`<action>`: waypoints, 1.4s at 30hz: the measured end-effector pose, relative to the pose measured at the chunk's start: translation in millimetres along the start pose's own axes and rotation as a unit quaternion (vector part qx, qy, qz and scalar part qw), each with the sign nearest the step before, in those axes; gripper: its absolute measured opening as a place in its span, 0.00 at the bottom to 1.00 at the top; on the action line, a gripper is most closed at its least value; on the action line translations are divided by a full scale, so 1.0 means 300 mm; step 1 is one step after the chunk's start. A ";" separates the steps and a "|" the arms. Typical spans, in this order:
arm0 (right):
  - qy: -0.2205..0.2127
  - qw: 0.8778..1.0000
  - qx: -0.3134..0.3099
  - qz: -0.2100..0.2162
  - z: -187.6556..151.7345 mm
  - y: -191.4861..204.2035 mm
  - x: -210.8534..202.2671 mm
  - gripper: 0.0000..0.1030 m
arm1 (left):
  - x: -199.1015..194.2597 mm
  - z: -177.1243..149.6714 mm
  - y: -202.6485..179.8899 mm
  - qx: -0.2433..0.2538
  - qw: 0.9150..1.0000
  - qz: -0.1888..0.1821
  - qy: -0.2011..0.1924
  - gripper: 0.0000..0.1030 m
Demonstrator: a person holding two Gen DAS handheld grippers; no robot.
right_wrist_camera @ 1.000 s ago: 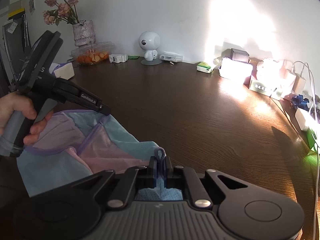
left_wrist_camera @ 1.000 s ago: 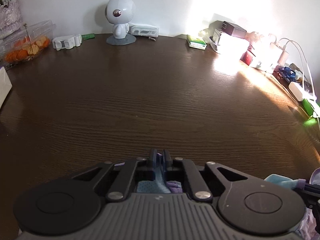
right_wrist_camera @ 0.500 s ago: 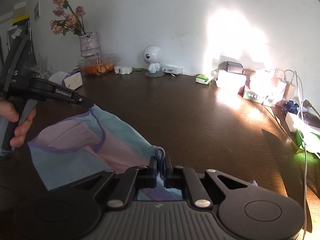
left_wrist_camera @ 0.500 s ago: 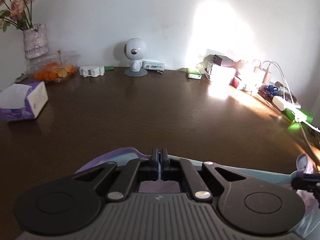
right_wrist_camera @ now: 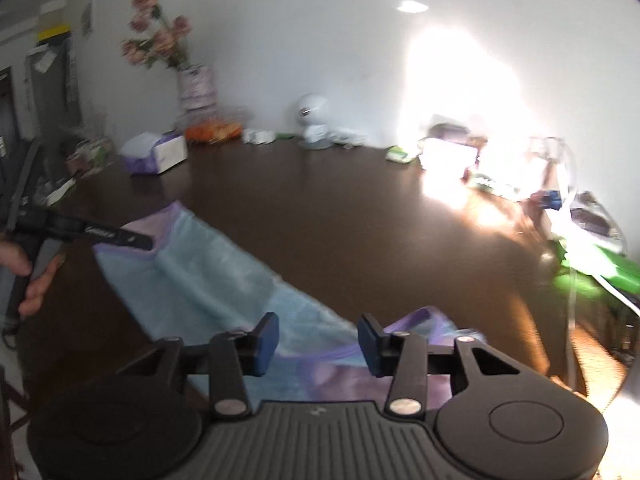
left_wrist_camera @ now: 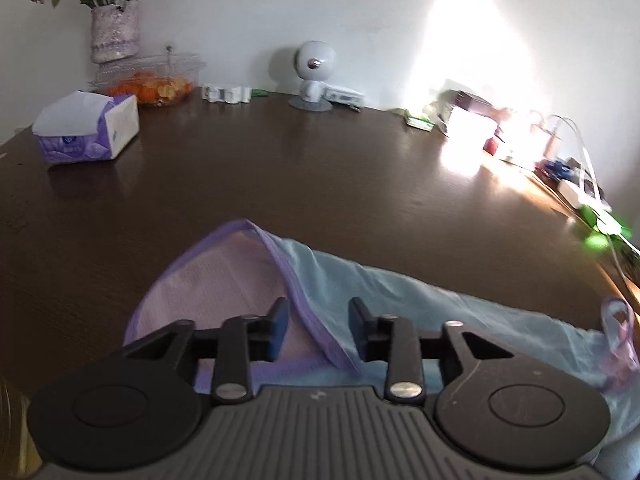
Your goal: Fold clothes
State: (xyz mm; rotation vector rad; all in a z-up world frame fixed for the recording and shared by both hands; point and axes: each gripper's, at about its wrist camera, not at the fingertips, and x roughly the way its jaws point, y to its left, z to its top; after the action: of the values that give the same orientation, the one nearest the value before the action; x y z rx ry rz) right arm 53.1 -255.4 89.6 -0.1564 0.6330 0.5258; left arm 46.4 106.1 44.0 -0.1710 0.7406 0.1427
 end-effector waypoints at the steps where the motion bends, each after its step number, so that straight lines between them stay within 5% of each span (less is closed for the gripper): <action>1: 0.008 1.000 0.014 -0.024 0.013 -0.038 0.023 0.43 | 0.035 0.026 0.004 -0.008 1.000 0.015 0.002 0.37; 6: 0.072 0.995 0.022 -0.065 -0.004 -0.114 0.177 0.34 | 0.165 0.090 0.013 -0.029 0.999 0.034 0.022 0.37; 8: 0.080 0.994 0.037 -0.067 -0.023 -0.125 0.209 0.01 | 0.185 0.093 0.016 -0.030 0.999 0.040 0.021 0.21; 9: 0.078 0.994 0.041 -0.064 -0.022 -0.125 0.217 0.03 | 0.188 0.091 0.018 -0.031 0.998 0.042 0.018 0.02; 16: -0.039 0.991 0.006 -0.130 -0.081 -0.026 -0.072 0.03 | 0.097 0.064 0.061 -0.044 0.998 0.040 -0.012 0.01; 26: 0.043 0.989 -0.007 -0.144 -0.312 0.050 -0.111 0.04 | 0.091 0.021 0.104 -0.040 0.998 0.054 0.006 0.03; 29: 0.021 0.992 -0.001 -0.123 -0.270 0.068 -0.176 0.27 | 0.076 0.017 0.123 -0.046 0.998 0.053 0.004 0.07; 32: -0.025 0.996 0.024 -0.081 -0.207 0.077 -0.226 0.31 | 0.087 0.034 0.135 -0.052 0.998 0.044 0.002 0.09; 42: 0.019 1.000 0.004 0.023 -0.053 0.292 0.194 0.14 | 0.195 0.108 0.160 -0.091 0.995 0.035 -0.006 0.02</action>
State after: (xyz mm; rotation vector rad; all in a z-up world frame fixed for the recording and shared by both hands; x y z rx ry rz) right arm 39.4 -160.3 43.5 -0.1455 0.6771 0.5664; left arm 101.3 163.6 22.9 -0.3175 0.7227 0.2786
